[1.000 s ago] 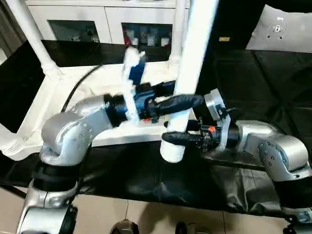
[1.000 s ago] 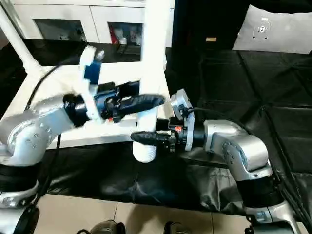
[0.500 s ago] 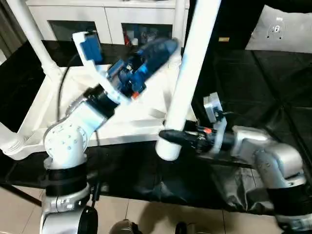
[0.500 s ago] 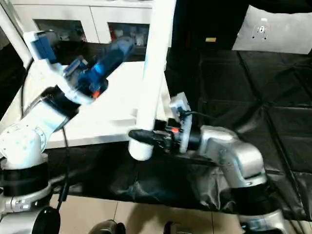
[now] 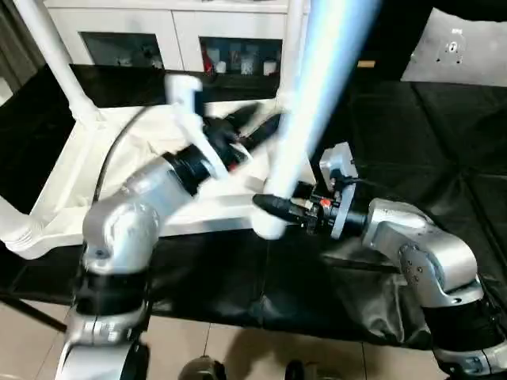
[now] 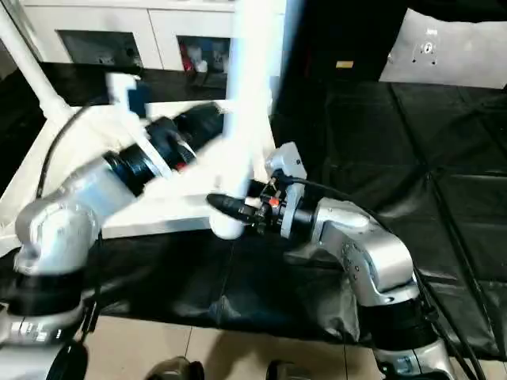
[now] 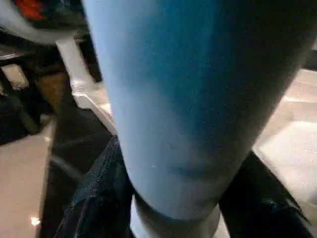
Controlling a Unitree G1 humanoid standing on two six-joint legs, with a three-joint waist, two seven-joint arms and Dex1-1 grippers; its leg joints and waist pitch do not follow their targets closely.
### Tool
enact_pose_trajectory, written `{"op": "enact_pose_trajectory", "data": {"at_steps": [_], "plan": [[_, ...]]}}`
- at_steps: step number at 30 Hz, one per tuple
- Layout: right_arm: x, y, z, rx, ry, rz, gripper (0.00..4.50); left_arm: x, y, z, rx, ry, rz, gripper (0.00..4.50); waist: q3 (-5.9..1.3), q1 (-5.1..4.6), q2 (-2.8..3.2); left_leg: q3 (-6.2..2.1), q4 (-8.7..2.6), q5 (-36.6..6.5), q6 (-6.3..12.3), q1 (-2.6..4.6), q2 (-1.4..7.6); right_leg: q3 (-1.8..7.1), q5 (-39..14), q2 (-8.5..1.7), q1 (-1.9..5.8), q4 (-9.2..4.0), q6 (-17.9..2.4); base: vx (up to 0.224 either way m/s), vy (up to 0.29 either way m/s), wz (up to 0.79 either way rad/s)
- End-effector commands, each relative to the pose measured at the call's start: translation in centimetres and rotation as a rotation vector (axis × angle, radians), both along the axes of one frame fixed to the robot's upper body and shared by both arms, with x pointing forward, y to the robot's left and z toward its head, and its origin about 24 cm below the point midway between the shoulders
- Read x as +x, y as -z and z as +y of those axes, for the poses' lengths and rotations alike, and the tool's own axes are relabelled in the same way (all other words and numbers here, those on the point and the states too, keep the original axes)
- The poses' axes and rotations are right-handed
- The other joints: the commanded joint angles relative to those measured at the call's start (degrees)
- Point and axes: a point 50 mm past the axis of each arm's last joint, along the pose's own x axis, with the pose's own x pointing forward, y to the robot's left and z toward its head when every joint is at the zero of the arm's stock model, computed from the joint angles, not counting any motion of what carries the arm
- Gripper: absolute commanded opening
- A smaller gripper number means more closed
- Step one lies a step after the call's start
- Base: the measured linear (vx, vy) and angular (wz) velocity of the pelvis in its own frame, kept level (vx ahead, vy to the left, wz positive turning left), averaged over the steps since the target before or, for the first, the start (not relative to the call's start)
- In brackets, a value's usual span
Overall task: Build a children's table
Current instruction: Pick table leg
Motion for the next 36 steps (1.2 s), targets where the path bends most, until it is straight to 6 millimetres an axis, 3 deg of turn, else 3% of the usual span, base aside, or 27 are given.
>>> {"op": "enact_pose_trajectory", "data": {"at_steps": [1,6,8,10,13,14,16,18,21,23,24,25,26,28,29,32,33,34,35,36], "plan": [[0.2,-0.3,0.4,-0.011,0.017,-0.021,1.9,-0.9,0.2,-1.3,0.041,0.071,-0.014,3.8,-4.94,0.06,-0.96,-0.59,-3.25,-2.7,4.5,0.42,2.97,3.49,-19.2,-6.26,3.86,-4.33,-5.4,0.0,0.0,0.0],[0.1,-0.4,0.2,0.012,0.099,-0.03,1.9,-0.3,1.1,0.0,0.064,-0.05,-0.01,3.8,-5.14,-0.1,-0.68,-0.68,-3.27,-3.1,4.0,0.53,3.02,3.41,-19.7,-6.05,3.6,-4.52,-4.3,0.0,0.0,0.0],[-0.2,-0.5,-0.6,0.026,0.228,-0.038,1.9,-0.1,2.4,2.4,0.074,-0.191,0.026,3.8,-5.19,-0.27,-0.29,-0.83,-3.34,-2.1,3.71,0.39,3.27,3.55,-17.3,-5.94,3.53,-4.14,-4.5,0.0,0.0,0.0],[-0.5,-0.3,-1.3,0.04,0.335,-0.012,1.9,-0.4,3.4,3.9,0.095,-0.279,0.045,3.8,-5.34,-0.56,-0.44,-0.85,-3.44,-2.0,3.71,0.4,3.19,3.46,-16.1,-5.82,3.62,-3.99,-4.4,0.0,0.0,0.0],[-0.6,0.0,-2.0,0.028,0.435,0.012,1.9,-0.7,4.3,4.9,0.111,-0.345,0.066,3.8,-5.22,-0.81,-0.24,-0.73,-3.51,-3.4,3.02,0.52,2.93,3.34,-18.7,-5.68,3.51,-4.45,-3.9,0.0,0.0,0.0],[-0.6,0.7,-2.9,0.034,0.557,0.062,1.9,-1.2,5.8,5.8,0.166,-0.444,0.109,3.8,-5.14,-0.82,-0.2,-0.55,-3.46,-5.2,2.63,0.87,2.74,3.31,-21.7,-5.7,3.3,-4.93,-3.3,0.0,0.0,0.0],[-0.6,1.1,-3.4,0.022,0.635,0.073,1.9,-1.5,6.7,6.2,0.2,-0.509,0.118,3.8,-4.74,-1.05,-0.08,-0.68,-3.77,-7.0,2.04,0.84,2.81,3.22,-24.6,-5.61,3.05,-5.38,-2.2,0.0,0.0,0.0],[-0.9,1.6,-3.8,0.011,0.677,0.11,1.9,-2.0,7.8,6.5,0.226,-0.584,0.138,3.8,-4.84,-1.56,-0.11,-0.81,-3.85,-8.9,1.52,0.95,2.75,2.96,-26.5,-5.55,3.12,-5.79,-0.5,0.0,0.0,0.0],[-1.4,1.8,-4.1,-0.056,0.717,0.091,1.9,-2.7,9.4,7.2,0.279,-0.717,0.183,3.8,-4.69,-1.93,-0.5,-0.97,-4.06,-10.3,1.48,0.99,2.89,2.88,-26.9,-5.52,2.97,-5.94,0.2,0.0,0.0,0.0],[-1.9,2.0,-3.9,-0.1,0.703,0.103,1.9,-3.0,9.9,7.4,0.304,-0.77,0.174,3.8,-4.62,-2.05,-0.35,-0.9,-3.98,-10.9,1.51,1.07,2.67,2.9,-28.3,-5.58,2.79,-6.23,1.1,0.0,0.0,0.0],[-2.1,2.1,-3.6,-0.117,0.671,0.112,1.9,-3.1,10.0,7.5,0.306,-0.785,0.165,3.8,-4.6,-2.14,-0.45,-1.0,-4.0,-11.1,1.74,0.98,2.55,2.77,-28.8,-5.49,2.98,-6.44,1.5,0.0,0.0,0.0],[-2.3,1.9,-3.3,-0.095,0.629,0.062,1.9,-3.3,9.8,7.3,0.262,-0.782,0.154,3.8,-4.4,-2.29,-1.4,-0.82,-4.03,-11.5,1.99,0.96,2.59,2.77,-29.7,-5.53,2.75,-6.85,2.1,0.0,0.0,0.0],[-2.4,1.8,-3.2,-0.086,0.626,0.032,1.9,-3.4,9.6,7.1,0.24,-0.777,0.147,3.8,-4.43,-2.11,-1.04,-0.77,-3.9,-11.7,2.1,0.92,2.5,2.8,-30.6,-5.82,2.75,-6.85,2.3,0.0,0.0,0.0],[-2.6,2.0,-3.2,-0.098,0.629,-0.001,1.9,-3.5,9.2,6.7,0.223,-0.765,0.13,3.8,-4.28,-2.12,-1.12,-0.82,-3.92,-12.6,1.92,1.02,2.54,2.7,-32.6,-5.89,2.42,-7.15,2.6,0.0,0.0,0.0],[-2.6,2.0,-3.2,-0.086,0.634,-0.006,1.9,-3.5,9.0,6.6,0.222,-0.756,0.123,3.8,-4.29,-2.16,-1.56,-0.99,-4.07,-12.9,1.96,0.97,2.67,2.61,-32.0,-5.85,2.5,-7.04,2.6,0.0,0.0,0.0],[-2.6,2.1,-3.2,-0.035,0.657,0.03,1.9,-3.6,9.0,6.4,0.227,-0.754,0.119,3.8,-3.78,-2.63,-1.31,-1.18,-4.33,-21.6,0.65,2.7,2.56,2.22,-38.8,-5.64,2.28,-7.35,3.8,0.0,0.0,0.0],[-2.6,2.0,-3.2,-0.035,0.653,0.027,1.9,-3.6,9.1,6.3,0.228,-0.753,0.117,3.8,-3.62,-3.21,-0.63,-0.43,-3.66,-26.7,-0.78,5.96,3.02,2.37,-42.4,-3.82,0.4,-8.55,4.9,0.0,0.0,0.0],[-2.6,2.0,-3.2,-0.035,0.649,0.024,1.9,-3.6,9.1,6.2,0.228,-0.752,0.116,3.8,-2.86,-3.57,-0.88,-0.37,-2.92,-31.3,-1.25,8.21,2.93,0.77,-43.7,-2.77,-1.0,-9.43,5.5,-0.027,0.008,-0.19],[-2.6,1.9,-3.2,-0.029,0.651,0.025,1.9,-3.6,9.1,6.0,0.232,-0.742,0.109,3.8,-1.81,-4.21,0.42,-1.1,-4.02,-41.0,-2.27,12.17,5.66,-1.35,-40.2,-0.21,-2.57,-8.05,5.1,-0.027,0.008,-0.19],[-2.5,1.8,-3.2,-0.019,0.649,0.019,1.9,-3.7,9.0,5.8,0.237,-0.734,0.103,3.8,-1.16,-2.91,0.06,-2.26,-11.57,-49.7,-2.93,8.11,12.6,-0.74,-26.1,-2.38,2.07,4.98,2.6,0.005,0.003,-0.54]]}}
